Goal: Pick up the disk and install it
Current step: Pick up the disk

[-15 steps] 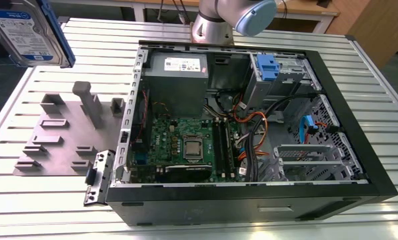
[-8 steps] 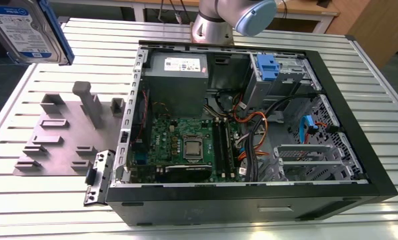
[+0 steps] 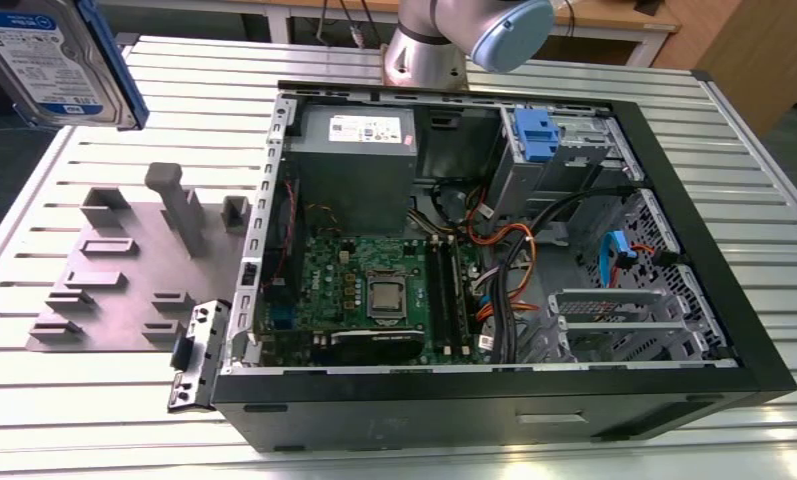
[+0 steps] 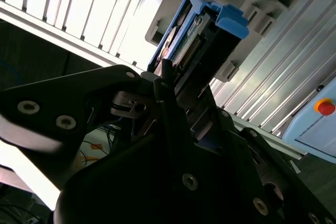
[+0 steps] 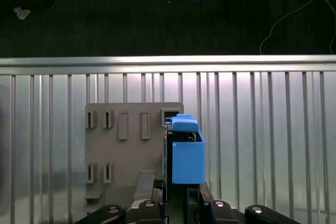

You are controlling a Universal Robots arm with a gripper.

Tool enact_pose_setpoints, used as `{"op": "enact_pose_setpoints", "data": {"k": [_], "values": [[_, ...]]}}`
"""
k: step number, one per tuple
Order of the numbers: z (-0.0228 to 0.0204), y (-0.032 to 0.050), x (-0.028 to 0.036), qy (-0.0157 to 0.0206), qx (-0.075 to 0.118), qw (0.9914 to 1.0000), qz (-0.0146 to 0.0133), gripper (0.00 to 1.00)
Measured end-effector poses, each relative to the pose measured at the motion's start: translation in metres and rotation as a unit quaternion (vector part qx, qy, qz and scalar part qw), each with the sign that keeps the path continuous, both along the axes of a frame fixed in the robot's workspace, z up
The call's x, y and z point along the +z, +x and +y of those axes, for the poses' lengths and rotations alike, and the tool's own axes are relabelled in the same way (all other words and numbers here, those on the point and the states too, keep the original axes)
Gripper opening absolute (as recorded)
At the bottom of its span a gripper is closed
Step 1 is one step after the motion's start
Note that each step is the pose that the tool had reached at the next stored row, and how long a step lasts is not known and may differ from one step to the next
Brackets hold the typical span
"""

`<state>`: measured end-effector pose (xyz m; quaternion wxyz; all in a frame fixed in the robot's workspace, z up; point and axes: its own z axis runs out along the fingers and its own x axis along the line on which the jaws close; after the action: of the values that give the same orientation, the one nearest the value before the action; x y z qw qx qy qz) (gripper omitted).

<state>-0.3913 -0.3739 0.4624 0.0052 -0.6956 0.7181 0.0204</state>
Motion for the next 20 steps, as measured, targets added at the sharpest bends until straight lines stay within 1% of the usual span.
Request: {"op": "enact_pose_setpoints", "data": {"k": [4, 16, 19, 20], "values": [[0.0, 0.0, 0.003, 0.0001, 0.0, 1.0, -0.0001, 0.35], [0.0, 0.0, 0.0175, 0.0001, 0.0, 1.0, -0.0001, 0.35], [0.0, 0.0001, 0.0179, 0.0001, 0.0, 1.0, -0.0002, 0.35], [0.0, 0.0, 0.0195, 0.0001, 0.0, 1.0, -0.0001, 0.35]]}}
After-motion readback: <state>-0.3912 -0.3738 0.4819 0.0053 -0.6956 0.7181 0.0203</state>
